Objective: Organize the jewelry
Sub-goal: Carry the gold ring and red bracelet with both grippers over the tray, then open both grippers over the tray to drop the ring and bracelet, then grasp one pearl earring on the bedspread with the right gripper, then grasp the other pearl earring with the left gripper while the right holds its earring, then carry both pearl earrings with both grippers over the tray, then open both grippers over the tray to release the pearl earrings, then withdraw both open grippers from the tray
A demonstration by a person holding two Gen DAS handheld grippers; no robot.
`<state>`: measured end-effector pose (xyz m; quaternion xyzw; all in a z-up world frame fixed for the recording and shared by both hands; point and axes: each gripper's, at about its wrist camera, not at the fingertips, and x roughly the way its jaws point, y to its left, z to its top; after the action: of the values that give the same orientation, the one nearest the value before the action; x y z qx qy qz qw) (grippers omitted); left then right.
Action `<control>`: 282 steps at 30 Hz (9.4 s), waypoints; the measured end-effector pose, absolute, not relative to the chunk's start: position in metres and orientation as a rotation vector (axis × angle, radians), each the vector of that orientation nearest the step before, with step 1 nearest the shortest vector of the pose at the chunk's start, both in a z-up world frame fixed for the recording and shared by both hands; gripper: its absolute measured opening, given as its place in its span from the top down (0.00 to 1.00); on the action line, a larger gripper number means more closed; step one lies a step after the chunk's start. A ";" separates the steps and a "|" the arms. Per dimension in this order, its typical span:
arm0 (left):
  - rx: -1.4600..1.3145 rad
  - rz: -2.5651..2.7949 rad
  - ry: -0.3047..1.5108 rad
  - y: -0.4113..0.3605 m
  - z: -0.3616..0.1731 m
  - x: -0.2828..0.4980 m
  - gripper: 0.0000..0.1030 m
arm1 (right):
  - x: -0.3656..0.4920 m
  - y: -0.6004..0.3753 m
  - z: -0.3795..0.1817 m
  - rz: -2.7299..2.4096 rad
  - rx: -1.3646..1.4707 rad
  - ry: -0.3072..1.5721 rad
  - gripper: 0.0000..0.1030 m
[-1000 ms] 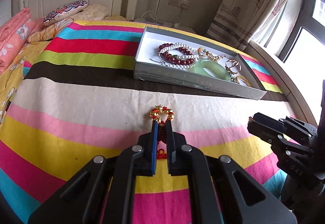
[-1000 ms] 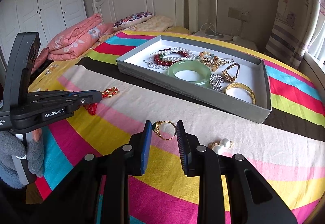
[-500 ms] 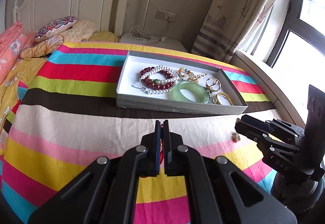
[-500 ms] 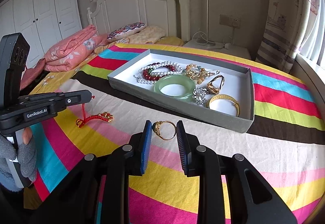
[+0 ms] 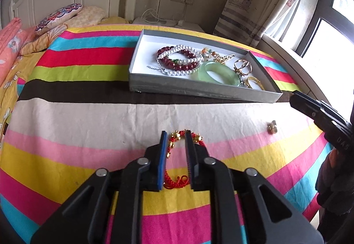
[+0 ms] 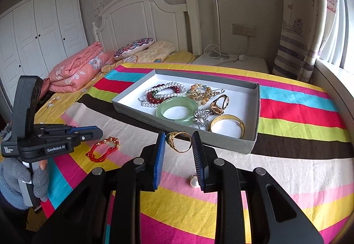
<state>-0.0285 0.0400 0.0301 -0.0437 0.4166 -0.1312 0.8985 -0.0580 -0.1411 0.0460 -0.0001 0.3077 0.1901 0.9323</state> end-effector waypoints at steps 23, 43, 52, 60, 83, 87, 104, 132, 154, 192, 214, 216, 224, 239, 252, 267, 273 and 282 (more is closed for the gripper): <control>-0.008 -0.395 0.798 0.008 0.059 -0.020 0.96 | -0.058 -0.147 0.053 0.389 0.009 0.609 0.75; -0.062 -0.417 0.709 -0.063 0.125 0.099 0.96 | 0.036 -0.170 0.052 0.288 0.035 0.639 0.75; -0.074 -0.319 0.773 -0.075 0.083 0.140 0.95 | 0.084 -0.173 0.028 0.204 -0.044 0.718 0.75; -0.080 -0.264 0.756 -0.068 0.070 0.138 0.46 | 0.104 -0.184 0.018 0.168 -0.013 0.735 0.73; -0.015 -0.189 0.769 -0.028 0.049 -0.012 0.04 | -0.026 -0.206 0.027 0.338 0.144 0.691 0.60; -0.030 -0.207 0.811 -0.020 0.029 -0.032 0.04 | -0.048 -0.200 0.023 0.361 0.089 0.721 0.60; -0.229 -0.279 0.843 0.007 0.013 -0.028 0.04 | -0.060 -0.155 -0.005 0.382 -0.103 0.874 0.61; -0.236 -0.285 0.854 0.004 0.011 -0.027 0.03 | -0.050 -0.132 -0.003 0.381 -0.167 0.856 0.86; 0.172 -0.468 0.905 -0.138 0.009 -0.006 0.45 | -0.083 -0.255 0.027 0.257 0.122 0.675 0.86; 0.172 -0.470 0.773 -0.113 0.039 0.000 0.85 | -0.070 -0.228 0.034 0.303 0.073 0.646 0.86; -0.087 -0.451 0.841 -0.095 0.073 0.139 0.85 | 0.053 -0.182 0.042 0.261 0.014 0.674 0.86; -0.094 -0.442 0.859 -0.101 0.069 0.154 0.85 | 0.066 -0.183 0.037 0.243 0.021 0.695 0.86; -0.093 -0.479 0.919 -0.139 0.050 0.186 0.85 | 0.086 -0.187 0.020 0.223 0.028 0.735 0.86; -0.081 -0.440 0.915 -0.151 0.035 0.187 0.58 | 0.095 -0.213 0.014 0.264 0.183 0.756 0.85; -0.114 -0.317 0.726 -0.115 0.075 0.157 0.19 | 0.077 -0.245 0.030 0.231 0.307 0.616 0.50; -0.039 -0.109 0.452 -0.057 0.113 0.056 0.03 | 0.034 -0.256 0.048 0.223 0.395 0.501 0.17; -0.044 -0.093 0.414 -0.031 0.114 0.022 0.03 | 0.003 -0.251 0.047 0.180 0.407 0.477 0.16; -0.036 -0.054 0.395 -0.005 0.110 -0.001 0.02 | -0.025 -0.225 0.058 0.149 0.343 0.459 0.16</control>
<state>-0.0014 -0.0046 0.1097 -0.0181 0.1964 -0.0268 0.9800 -0.0254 -0.2253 0.0582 0.1690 0.2262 0.0732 0.9565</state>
